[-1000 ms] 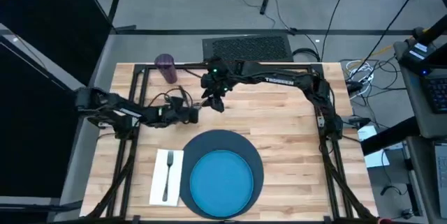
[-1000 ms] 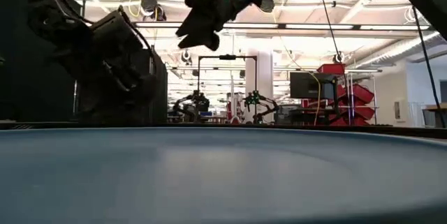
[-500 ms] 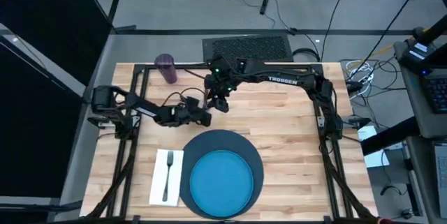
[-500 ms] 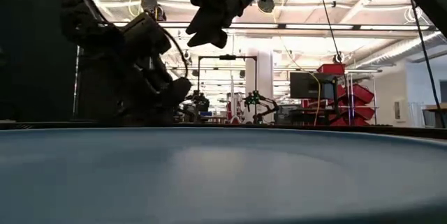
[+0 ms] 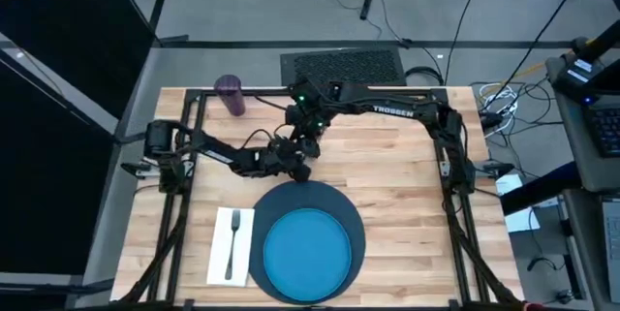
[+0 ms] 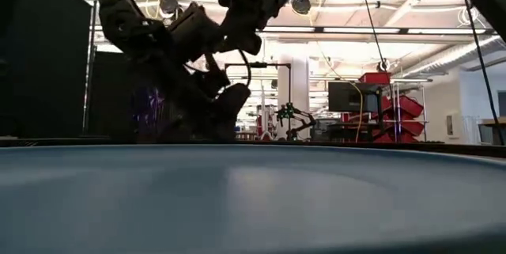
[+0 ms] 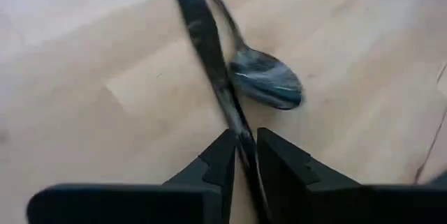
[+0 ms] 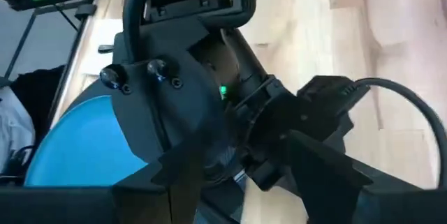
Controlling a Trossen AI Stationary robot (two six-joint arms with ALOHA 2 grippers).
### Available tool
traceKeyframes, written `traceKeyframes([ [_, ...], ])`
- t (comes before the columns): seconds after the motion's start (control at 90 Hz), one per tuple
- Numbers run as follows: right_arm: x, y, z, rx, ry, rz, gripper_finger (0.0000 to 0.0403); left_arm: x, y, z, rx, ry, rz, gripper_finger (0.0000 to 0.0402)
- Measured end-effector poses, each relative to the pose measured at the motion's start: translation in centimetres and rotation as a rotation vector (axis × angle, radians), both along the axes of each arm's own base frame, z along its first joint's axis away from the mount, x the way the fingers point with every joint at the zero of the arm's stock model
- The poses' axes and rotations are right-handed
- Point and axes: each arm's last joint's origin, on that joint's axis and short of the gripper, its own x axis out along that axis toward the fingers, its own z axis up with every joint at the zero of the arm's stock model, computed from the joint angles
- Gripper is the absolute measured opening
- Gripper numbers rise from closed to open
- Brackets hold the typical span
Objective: Set table place
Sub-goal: Move the silver knife to the middle right of the table
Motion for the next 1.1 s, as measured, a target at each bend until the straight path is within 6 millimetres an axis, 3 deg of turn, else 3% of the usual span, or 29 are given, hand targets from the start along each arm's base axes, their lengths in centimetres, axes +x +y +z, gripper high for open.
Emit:
traceKeyframes([
  [0.278,-0.7,0.3,1.6,-0.027,-0.041,0.002,0.0187,-1.0,-0.8,2.9,0.096,0.032,0.009,0.0047],
  [0.489,-1.8,-0.1,1.1,-0.028,0.064,-0.030,0.0187,-2.4,-1.5,5.7,0.165,0.051,-0.014,0.0047],
  [0.622,-2.1,-0.5,-0.7,0.008,0.112,-0.051,0.0187,-3.7,-1.8,7.7,0.217,0.008,-0.057,0.0047],
  [0.778,-2.4,-0.8,-3.9,0.041,0.187,-0.100,0.0187,-6.9,-1.5,8.8,0.264,-0.018,0.014,0.0047],
  [0.889,-2.2,-0.9,-5.9,0.101,0.167,-0.179,0.0187,-9.4,-1.4,8.9,0.295,-0.026,0.059,0.0047],
  [1.1,-1.7,-1.2,-8.7,0.241,0.103,-0.381,0.0187,-12.9,-1.2,11.3,0.329,-0.096,0.129,0.0047],
])
